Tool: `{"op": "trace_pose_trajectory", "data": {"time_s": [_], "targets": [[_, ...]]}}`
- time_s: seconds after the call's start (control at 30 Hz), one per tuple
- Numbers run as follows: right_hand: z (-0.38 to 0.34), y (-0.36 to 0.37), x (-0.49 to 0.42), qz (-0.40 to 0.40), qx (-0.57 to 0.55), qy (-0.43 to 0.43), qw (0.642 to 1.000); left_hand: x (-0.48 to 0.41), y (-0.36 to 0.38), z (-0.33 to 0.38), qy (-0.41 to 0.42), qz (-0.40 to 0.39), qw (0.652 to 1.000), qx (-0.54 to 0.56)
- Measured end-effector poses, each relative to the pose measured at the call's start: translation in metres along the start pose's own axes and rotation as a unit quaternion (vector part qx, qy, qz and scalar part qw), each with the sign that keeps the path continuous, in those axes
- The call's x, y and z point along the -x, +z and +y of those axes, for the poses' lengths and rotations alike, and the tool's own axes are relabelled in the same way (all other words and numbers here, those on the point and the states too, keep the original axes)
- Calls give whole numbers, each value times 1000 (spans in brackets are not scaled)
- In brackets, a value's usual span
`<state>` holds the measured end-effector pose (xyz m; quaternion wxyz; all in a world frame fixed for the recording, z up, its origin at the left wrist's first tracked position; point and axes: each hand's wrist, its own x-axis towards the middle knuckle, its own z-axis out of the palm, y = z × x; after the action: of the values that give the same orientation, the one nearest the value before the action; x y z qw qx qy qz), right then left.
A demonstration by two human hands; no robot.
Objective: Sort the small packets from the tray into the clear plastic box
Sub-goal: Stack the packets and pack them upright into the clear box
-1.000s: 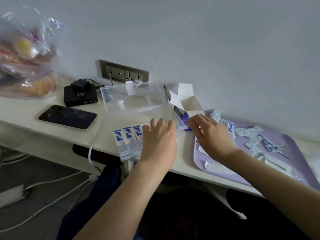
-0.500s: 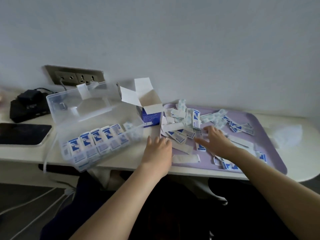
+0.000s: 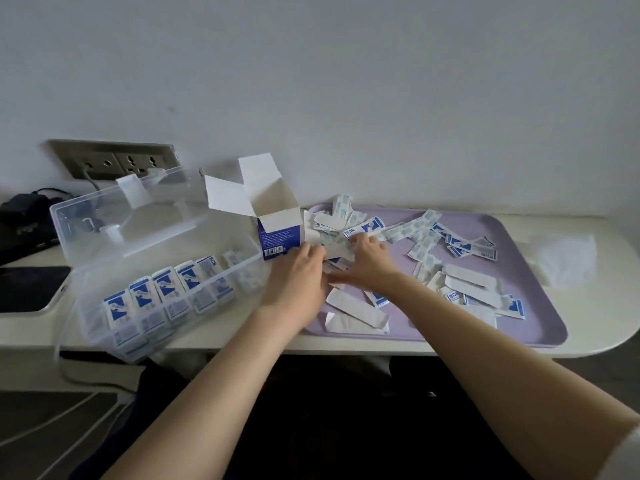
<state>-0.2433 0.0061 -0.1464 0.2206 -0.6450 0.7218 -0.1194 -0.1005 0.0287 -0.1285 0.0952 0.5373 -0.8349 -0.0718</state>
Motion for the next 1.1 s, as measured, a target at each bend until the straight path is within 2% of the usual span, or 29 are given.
{"op": "trace_pose_trajectory", "data": {"time_s": [0.1,0.23,0.43,0.67,0.97,1.03,1.1], "targets": [[-4,4,-1,-6,55,-9,998,-7,4,-22,-4,-29,1000,10],[-5,5,-2,11,-25,-17,999,-11,18,-32,0,-56,998,3],[-5,-1,-3,-22,-205,45,977,-17,25,-26,-15,23,998,-51],[-10,4,-6,12,-207,36,978,-23,23,-25,-22,75,996,-40],[4,-4,-8,1,-267,68,961,-18,3,-8,-63,112,990,65],[10,-8,-7,-2,-282,83,956,-18,-1,-3,-98,116,979,139],[15,-11,-6,-2,-267,96,959,-21,-1,0,-132,93,953,258]]}}
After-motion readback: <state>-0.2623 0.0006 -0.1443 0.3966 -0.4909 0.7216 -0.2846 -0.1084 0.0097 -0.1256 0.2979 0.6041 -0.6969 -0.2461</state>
